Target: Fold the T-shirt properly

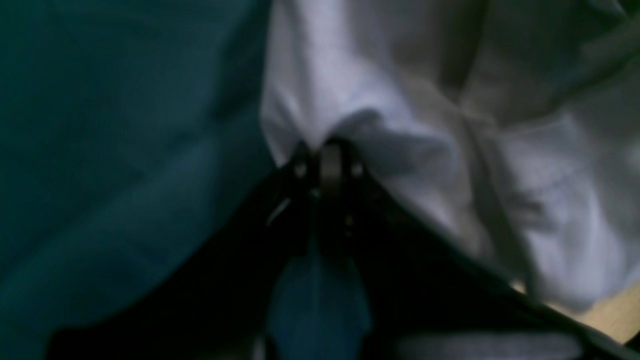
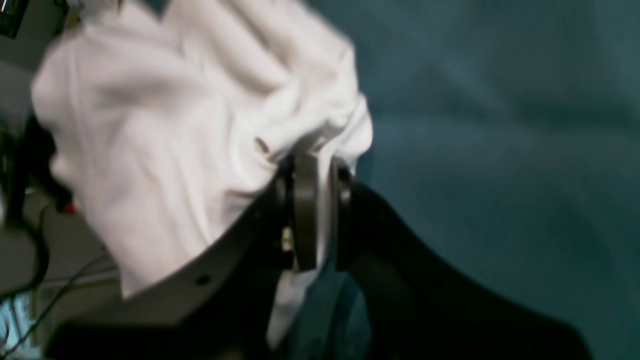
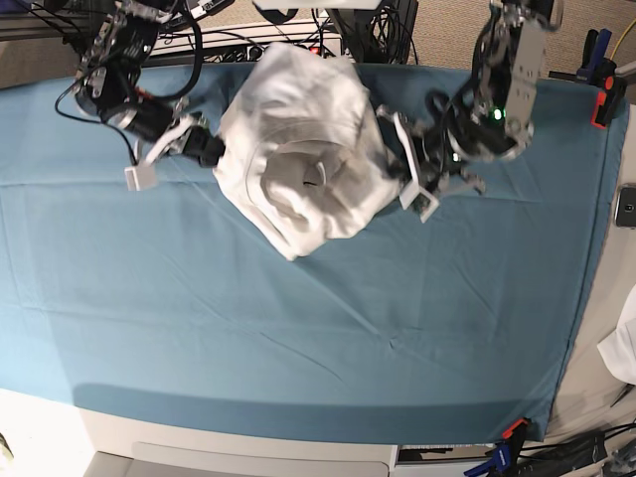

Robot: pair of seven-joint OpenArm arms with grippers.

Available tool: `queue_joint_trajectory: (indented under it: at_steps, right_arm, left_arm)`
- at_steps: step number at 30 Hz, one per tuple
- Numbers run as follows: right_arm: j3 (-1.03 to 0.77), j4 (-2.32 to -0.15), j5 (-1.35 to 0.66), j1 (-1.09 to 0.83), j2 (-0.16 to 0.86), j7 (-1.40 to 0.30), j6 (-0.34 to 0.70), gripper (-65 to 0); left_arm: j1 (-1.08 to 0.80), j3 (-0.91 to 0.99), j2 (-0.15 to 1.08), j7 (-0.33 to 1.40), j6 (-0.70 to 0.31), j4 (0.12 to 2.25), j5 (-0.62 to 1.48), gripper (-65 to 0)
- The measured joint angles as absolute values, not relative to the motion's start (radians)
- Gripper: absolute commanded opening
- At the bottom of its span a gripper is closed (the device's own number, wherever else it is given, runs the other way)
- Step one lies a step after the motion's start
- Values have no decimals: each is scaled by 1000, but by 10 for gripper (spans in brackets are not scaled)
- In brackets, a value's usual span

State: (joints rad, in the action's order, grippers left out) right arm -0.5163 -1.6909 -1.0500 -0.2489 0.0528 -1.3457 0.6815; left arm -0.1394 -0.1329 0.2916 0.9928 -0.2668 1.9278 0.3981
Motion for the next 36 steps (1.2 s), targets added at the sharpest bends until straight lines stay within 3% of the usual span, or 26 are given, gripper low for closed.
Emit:
queue_joint_trajectory:
  at_steps: [12, 25, 26, 28, 30, 33, 36]
  right_arm:
    - [-517, -1695, -1159, -385, -23, -1346, 683, -650]
    - [-423, -1704, -1194, -435, -50, -1350, 705, -650]
    - [-421, -1704, -1195, -435, -50, -1350, 705, -650]
    - [-420, -1704, -1195, -435, -50, -1351, 705, -650]
    - [-419, -1704, -1195, -435, -47, -1353, 705, -618]
    - [-418, -1704, -1196, -435, -44, -1356, 705, -530]
    - [-419, -1704, -1196, -435, -44, -1358, 706, -527]
  left_arm:
    - [117, -134, 245, 993, -295, 1684, 472, -650]
    - [194, -166, 101, 992, -332, 1567, 480, -650]
    - [196, -172, 103, 992, -342, 1567, 480, -628]
    - [198, -176, 105, 995, -364, 1567, 470, -452]
    - [208, -176, 107, 1027, -363, 1567, 465, -336]
    - [243, -176, 110, 1051, -363, 1569, 465, -326]
    - [282, -177, 139, 1053, -356, 1582, 470, -328]
